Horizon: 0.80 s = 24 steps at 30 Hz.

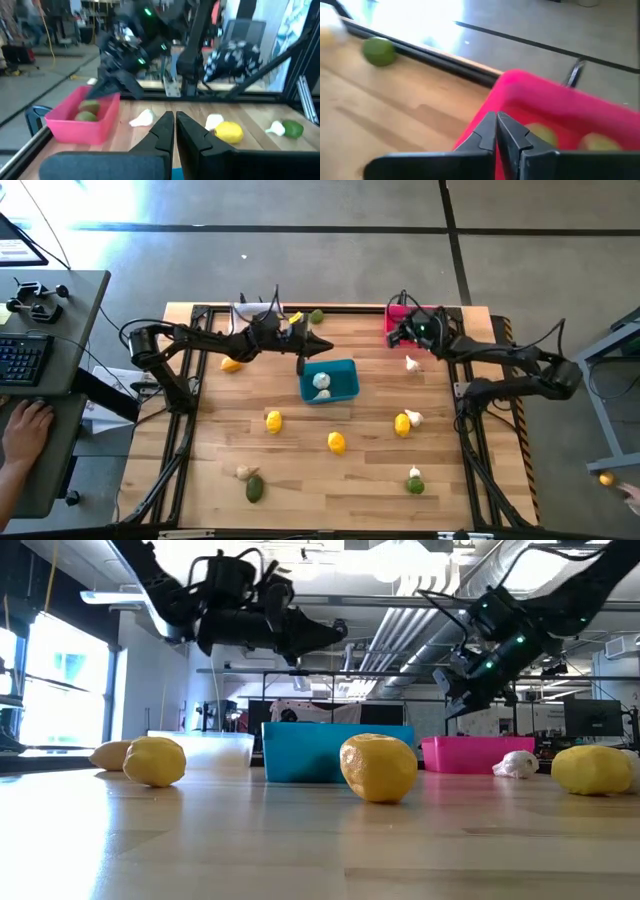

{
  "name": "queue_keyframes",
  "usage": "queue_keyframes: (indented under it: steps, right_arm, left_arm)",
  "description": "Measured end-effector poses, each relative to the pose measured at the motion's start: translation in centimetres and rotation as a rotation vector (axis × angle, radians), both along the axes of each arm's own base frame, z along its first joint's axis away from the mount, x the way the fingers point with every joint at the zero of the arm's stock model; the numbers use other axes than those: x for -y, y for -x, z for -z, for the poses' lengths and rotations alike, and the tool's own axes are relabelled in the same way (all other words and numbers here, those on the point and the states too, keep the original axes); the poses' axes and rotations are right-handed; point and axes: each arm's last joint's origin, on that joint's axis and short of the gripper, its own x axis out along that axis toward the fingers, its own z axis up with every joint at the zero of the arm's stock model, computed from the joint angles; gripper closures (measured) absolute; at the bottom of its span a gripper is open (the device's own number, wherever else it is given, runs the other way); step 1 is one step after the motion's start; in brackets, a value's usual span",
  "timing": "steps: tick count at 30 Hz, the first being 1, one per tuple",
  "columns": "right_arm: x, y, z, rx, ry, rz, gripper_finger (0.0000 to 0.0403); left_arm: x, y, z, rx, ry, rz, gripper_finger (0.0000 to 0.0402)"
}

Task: Sort produce into baskets
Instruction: Put the garlic into the blue bin

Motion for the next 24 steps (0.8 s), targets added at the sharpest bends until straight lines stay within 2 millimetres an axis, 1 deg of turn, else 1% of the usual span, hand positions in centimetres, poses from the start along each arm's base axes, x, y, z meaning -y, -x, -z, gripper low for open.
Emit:
queue_keyframes:
  steps: [4,9,14,19,24]
  right_arm:
    - [-1.6,0.0,0.4,0.032,-0.014,-0.038,0.0401]
    - [-3.4,-0.4,-0.2,0.029,0.029,-0.076,0.0402]
    - [-5.1,-1.1,-0.8,0.019,0.075,-0.155,0.0402]
    - [-6.5,-1.8,-0.9,0.022,0.083,-0.228,0.0403]
    - [-7.5,-2.3,-1.2,0.039,0.123,-0.247,0.0403]
  left_arm:
    - [0.0,0.8,1.2,-0.023,0.046,-0.013,0.0401]
    - [0.4,1.3,1.8,-0.050,0.059,-0.004,0.0401]
    - [1.4,1.6,1.2,-0.064,0.038,0.053,0.0401]
    - [3.3,2.2,0.6,-0.164,-0.028,0.139,0.0401]
    - [5.5,3.3,-0.1,-0.276,-0.030,0.212,0.0401]
